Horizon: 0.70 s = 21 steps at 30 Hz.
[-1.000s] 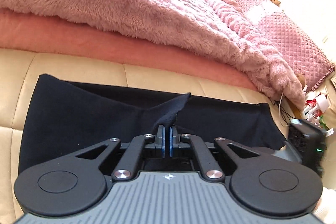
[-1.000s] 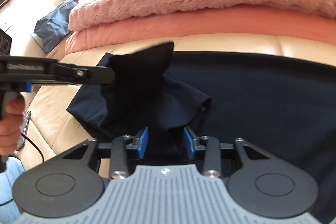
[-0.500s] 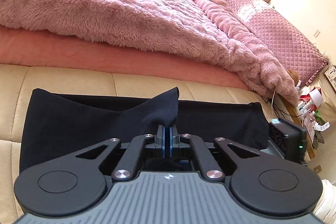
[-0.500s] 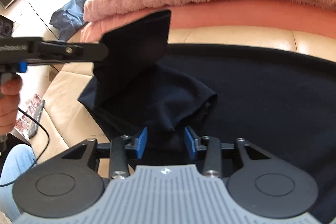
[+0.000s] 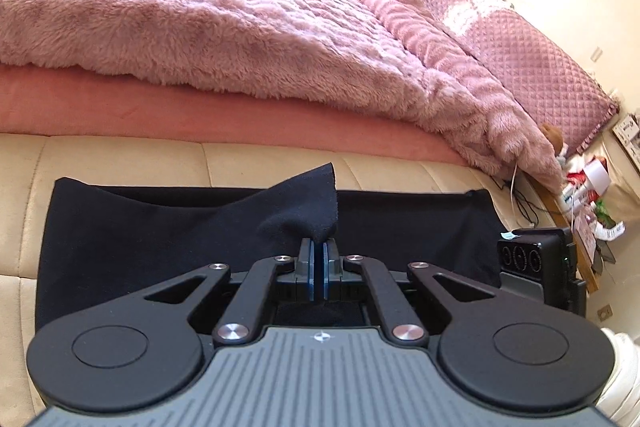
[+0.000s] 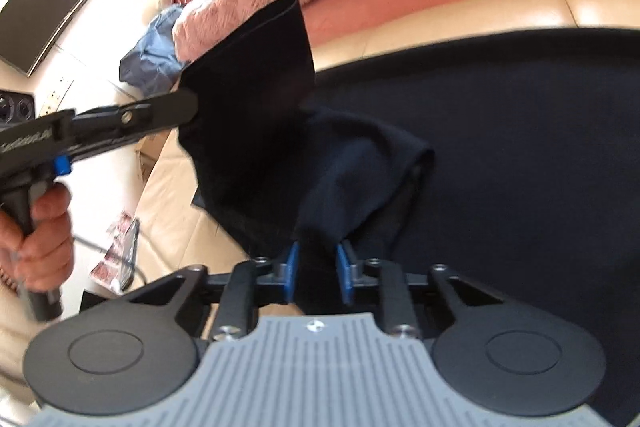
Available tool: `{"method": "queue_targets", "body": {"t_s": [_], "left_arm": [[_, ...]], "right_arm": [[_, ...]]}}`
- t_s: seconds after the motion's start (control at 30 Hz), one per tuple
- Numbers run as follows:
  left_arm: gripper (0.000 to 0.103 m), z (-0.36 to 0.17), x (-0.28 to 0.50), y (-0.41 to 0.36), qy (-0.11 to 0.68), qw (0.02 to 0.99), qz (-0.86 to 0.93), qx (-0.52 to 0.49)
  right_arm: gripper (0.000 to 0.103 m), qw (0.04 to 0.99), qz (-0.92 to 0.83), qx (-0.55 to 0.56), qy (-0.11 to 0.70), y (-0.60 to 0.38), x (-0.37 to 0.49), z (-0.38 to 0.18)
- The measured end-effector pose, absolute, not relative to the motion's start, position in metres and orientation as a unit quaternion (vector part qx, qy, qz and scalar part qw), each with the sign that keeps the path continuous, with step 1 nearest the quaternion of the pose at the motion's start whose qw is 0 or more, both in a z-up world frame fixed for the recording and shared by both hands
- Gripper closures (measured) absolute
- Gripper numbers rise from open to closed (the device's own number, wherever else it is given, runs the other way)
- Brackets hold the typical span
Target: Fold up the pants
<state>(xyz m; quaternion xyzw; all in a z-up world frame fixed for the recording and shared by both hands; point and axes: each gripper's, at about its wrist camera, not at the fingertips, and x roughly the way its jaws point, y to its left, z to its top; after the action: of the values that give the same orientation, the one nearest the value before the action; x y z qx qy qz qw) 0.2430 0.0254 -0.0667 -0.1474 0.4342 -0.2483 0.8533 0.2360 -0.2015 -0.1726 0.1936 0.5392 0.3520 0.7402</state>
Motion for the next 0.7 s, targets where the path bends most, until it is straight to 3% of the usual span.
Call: {"method": "queue_targets", "body": {"t_s": [0.07, 0.2, 0.23, 0.27, 0.3, 0.43, 0.57, 0.63, 0.7], "left_arm": [[0.100, -0.070, 0.243, 0.022, 0.443, 0.849, -0.248, -0.143], [0.100, -0.079, 0.241, 0.018, 0.457, 0.844, -0.245, -0.140], [0.100, -0.080, 0.240, 0.019, 0.457, 0.844, -0.244, -0.142], [0.100, -0.080, 0.238, 0.020, 0.456, 0.844, -0.243, -0.144], [0.100, -0.079, 0.237, 0.022, 0.455, 0.844, -0.243, -0.147], [0.100, -0.075, 0.237, 0.023, 0.449, 0.847, -0.241, -0.152], [0.100, -0.072, 0.239, 0.022, 0.445, 0.849, -0.242, -0.151], [0.100, -0.072, 0.240, 0.021, 0.445, 0.849, -0.242, -0.151], [0.100, -0.073, 0.241, 0.020, 0.447, 0.848, -0.244, -0.150]], "right_arm": [[0.100, 0.742, 0.344, 0.173, 0.548, -0.206, 0.230, -0.170], [0.093, 0.759, 0.335, 0.190, 0.525, -0.214, 0.224, -0.161], [0.089, 0.763, 0.334, 0.195, 0.518, -0.215, 0.225, -0.158], [0.074, 0.767, 0.334, 0.193, 0.512, -0.213, 0.227, -0.157], [0.070, 0.770, 0.334, 0.185, 0.511, -0.211, 0.230, -0.156], [0.070, 0.761, 0.348, 0.151, 0.526, -0.195, 0.250, -0.167], [0.070, 0.728, 0.385, 0.189, 0.535, -0.192, 0.264, -0.180], [0.073, 0.722, 0.389, 0.199, 0.536, -0.193, 0.266, -0.182], [0.085, 0.720, 0.394, 0.201, 0.535, -0.197, 0.265, -0.179]]}}
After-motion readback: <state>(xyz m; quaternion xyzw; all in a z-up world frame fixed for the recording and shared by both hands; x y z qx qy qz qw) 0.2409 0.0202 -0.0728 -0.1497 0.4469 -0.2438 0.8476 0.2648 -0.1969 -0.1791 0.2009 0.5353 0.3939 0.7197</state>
